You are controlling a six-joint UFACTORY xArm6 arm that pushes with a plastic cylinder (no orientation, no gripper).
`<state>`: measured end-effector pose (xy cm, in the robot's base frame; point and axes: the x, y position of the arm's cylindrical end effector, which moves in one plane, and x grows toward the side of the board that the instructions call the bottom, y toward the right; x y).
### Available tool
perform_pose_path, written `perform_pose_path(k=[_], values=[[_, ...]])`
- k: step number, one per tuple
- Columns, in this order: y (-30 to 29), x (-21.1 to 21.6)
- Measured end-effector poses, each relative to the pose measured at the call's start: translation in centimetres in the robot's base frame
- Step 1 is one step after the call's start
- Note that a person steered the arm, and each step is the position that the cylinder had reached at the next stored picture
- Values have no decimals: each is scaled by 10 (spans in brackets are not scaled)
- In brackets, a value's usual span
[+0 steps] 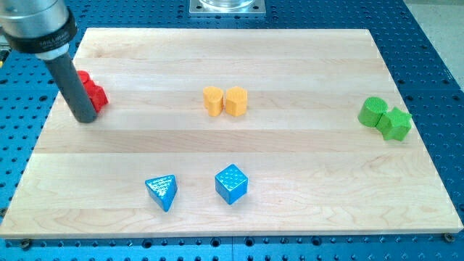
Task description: Separate the red star from the red circle
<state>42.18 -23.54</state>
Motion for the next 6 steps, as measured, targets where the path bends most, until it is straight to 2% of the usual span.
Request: perform_pose_path(k=[2, 3, 4, 5, 6], values=[[-15, 6], [-28, -22], [-9, -75], [-22, -27], [-13, -62]])
